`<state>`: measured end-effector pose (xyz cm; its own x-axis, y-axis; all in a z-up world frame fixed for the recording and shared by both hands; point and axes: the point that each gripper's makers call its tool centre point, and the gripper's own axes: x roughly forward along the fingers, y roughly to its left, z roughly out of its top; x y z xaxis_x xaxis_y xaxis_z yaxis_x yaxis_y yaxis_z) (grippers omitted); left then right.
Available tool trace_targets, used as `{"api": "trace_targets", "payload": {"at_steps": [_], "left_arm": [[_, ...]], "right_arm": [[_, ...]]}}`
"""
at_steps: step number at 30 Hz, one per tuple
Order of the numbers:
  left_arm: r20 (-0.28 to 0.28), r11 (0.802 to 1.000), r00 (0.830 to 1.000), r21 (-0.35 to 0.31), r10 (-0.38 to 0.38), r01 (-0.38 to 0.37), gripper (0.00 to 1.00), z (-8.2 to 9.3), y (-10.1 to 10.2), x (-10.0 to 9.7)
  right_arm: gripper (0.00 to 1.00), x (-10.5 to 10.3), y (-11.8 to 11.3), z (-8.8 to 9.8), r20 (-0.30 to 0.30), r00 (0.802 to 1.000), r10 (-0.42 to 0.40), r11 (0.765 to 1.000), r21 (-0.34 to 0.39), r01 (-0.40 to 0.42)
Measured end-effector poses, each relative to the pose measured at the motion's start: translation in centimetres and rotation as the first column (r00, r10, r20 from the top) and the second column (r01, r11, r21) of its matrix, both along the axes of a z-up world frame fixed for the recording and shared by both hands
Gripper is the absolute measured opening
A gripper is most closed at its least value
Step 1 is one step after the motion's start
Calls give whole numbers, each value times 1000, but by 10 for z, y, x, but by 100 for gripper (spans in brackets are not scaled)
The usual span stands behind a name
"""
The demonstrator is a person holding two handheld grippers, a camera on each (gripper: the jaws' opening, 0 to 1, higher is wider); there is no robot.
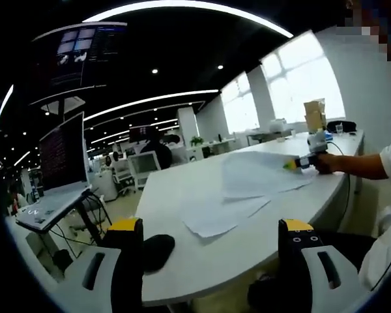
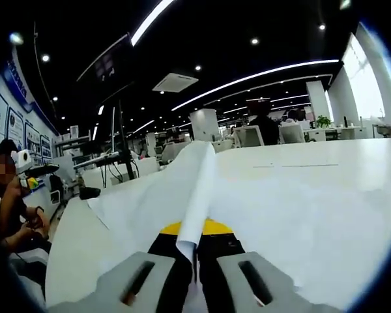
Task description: Organize the stack of printing papers by aligning and flattening the scattered papers on the table
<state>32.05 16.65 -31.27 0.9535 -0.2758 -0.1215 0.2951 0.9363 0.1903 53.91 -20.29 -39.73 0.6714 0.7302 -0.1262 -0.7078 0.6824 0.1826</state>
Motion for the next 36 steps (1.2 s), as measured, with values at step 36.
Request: {"api": "trace_targets", "payload": {"at_steps": [36], "left_arm": [[27, 998, 998, -40, -49, 50, 87, 12, -21, 45]], "right_arm": [[0, -4, -5, 26, 35, 999, 22, 987, 156, -27]]}}
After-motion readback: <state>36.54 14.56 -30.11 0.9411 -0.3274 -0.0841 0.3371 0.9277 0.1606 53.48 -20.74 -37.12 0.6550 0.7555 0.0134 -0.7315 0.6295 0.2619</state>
